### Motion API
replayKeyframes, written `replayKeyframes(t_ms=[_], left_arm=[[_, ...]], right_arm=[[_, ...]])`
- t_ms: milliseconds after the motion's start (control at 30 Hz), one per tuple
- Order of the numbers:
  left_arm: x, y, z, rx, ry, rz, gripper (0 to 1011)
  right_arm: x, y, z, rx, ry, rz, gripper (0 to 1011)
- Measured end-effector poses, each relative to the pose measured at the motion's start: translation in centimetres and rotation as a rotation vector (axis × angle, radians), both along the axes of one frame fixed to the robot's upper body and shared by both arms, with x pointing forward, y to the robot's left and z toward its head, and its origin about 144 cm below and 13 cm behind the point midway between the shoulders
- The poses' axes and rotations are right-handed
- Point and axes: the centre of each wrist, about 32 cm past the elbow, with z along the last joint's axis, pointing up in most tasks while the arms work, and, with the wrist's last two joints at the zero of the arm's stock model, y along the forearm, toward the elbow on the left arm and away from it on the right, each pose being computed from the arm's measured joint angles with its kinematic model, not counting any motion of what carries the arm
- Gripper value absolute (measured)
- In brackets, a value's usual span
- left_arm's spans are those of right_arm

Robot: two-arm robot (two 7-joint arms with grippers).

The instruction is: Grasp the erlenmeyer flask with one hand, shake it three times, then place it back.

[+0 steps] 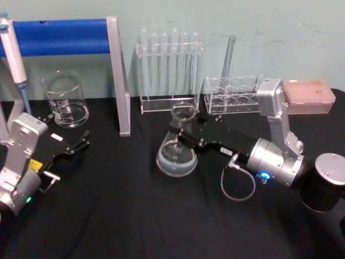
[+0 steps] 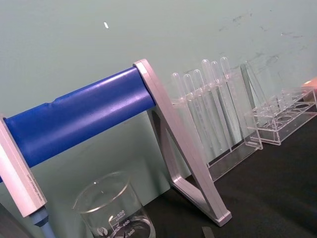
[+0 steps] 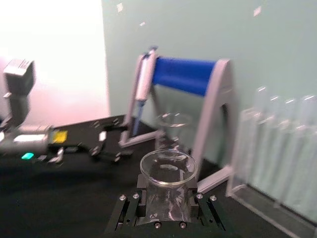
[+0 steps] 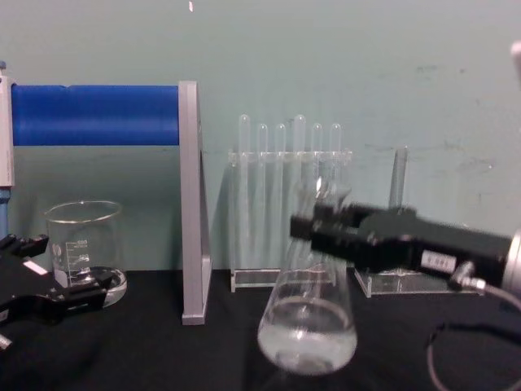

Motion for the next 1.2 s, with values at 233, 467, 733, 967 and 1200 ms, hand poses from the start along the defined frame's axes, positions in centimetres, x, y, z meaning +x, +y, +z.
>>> replayKeyframes(t_ms=[233,467,733,967,1200], left_arm=[[0.0,0.0,0.0,0.000,0.000,0.000,1001],[0.0,0.0,0.0,0.000,0.000,0.000,1001],[0.0,0.0,0.0,0.000,0.000,0.000,1001],[0.0,0.0,0.0,0.000,0.000,0.000,1001],[0.0,0.0,0.0,0.000,0.000,0.000,1001]], right_arm=[[-2.2,0.1,2.2,0.042,-0.051,-0.186,453],[-3.9,0.0,3.2,0.074,-0.088,-0.356,452],[-4.9,-0.5,3.3,0.073,-0.088,-0.480,452],[-5.1,-0.8,3.4,0.057,-0.084,-0.502,453],[-5.1,-0.7,3.4,0.043,-0.091,-0.469,452]])
